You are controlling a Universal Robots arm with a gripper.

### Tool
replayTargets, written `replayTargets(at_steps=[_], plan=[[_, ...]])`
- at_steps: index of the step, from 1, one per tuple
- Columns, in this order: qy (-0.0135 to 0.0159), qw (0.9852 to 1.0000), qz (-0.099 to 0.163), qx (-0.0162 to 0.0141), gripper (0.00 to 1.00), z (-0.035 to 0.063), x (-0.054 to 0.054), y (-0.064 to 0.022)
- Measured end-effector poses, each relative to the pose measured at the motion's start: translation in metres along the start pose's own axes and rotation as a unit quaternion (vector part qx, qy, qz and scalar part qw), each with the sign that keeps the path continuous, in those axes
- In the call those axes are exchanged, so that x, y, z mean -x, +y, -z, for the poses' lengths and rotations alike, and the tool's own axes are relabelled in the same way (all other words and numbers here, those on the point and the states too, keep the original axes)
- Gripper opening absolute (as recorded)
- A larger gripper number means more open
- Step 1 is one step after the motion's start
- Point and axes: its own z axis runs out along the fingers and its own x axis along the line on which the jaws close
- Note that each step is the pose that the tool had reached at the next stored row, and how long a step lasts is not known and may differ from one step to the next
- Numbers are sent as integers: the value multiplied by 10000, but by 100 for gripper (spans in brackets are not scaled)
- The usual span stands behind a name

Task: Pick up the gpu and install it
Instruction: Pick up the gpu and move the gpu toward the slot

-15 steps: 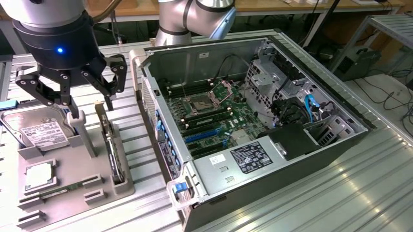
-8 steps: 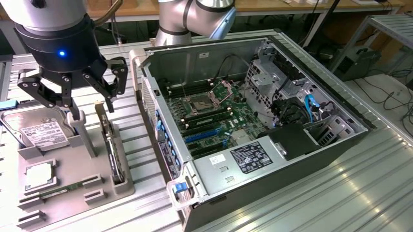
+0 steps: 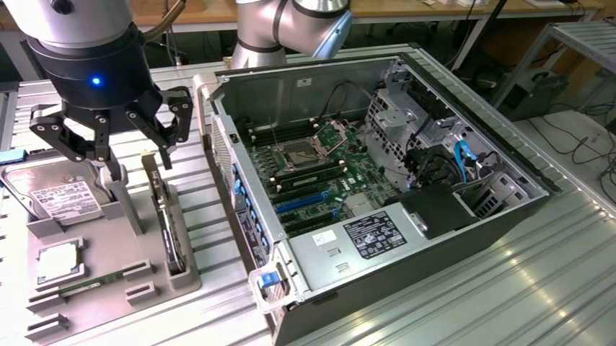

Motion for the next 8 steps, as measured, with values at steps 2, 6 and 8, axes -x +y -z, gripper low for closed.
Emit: replayTargets(at_steps=[2, 6, 8], plan=[[3, 10000, 0, -1, 60, -10, 9, -1], [9, 10000, 3, -2, 60, -36, 10, -7], [10, 10000, 5, -3, 60, -40, 11, -8]])
